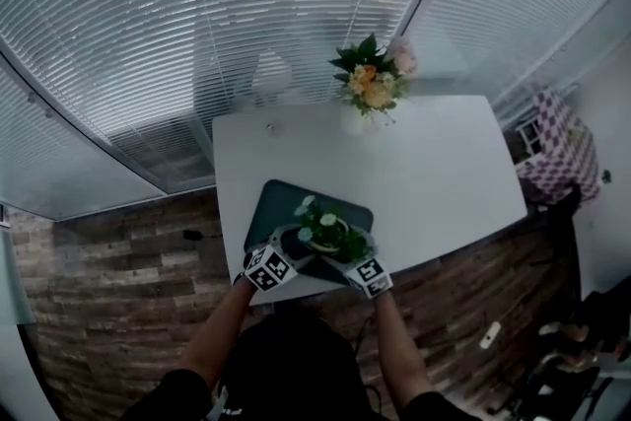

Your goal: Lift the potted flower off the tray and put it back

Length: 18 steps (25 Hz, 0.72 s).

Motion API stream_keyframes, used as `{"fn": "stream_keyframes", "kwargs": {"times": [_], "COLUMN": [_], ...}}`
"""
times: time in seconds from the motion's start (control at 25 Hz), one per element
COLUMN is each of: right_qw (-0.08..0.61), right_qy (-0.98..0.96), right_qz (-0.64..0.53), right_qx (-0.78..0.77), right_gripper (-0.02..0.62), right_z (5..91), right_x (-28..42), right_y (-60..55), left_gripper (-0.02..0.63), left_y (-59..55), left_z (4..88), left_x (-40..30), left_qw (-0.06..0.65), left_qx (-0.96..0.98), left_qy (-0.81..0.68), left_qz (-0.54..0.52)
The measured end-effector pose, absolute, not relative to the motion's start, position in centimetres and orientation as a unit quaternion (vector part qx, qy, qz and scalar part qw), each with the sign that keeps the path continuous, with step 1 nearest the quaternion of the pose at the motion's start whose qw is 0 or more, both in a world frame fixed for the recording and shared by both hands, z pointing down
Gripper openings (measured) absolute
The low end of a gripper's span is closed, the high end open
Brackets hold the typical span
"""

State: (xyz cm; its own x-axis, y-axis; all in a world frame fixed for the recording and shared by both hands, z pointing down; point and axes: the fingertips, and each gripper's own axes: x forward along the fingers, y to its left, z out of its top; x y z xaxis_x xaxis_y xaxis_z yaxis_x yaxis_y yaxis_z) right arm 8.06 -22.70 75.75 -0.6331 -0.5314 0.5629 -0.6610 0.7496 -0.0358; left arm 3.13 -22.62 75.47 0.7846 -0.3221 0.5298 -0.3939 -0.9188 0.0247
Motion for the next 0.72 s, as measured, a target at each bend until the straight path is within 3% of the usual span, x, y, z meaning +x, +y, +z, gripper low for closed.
{"fn": "stream_keyframes", "kwargs": {"times": [0.72], "right_qw": [0.309], "right_qy": [-0.881], "right_qz": [0.135], "right_qx": [0.332], "right_gripper": [0.405], "right_z": [77.3], "right_x": [8.4], "right_y": [-23.2], "left_gripper": [0.29], "left_y": [-23.0], "left_z": [77.4], "left_x": [3.5], "left_qw": [0.086], "left_qx": [0.939], "left_qy": [-0.2], "left_qz": [0.266]}}
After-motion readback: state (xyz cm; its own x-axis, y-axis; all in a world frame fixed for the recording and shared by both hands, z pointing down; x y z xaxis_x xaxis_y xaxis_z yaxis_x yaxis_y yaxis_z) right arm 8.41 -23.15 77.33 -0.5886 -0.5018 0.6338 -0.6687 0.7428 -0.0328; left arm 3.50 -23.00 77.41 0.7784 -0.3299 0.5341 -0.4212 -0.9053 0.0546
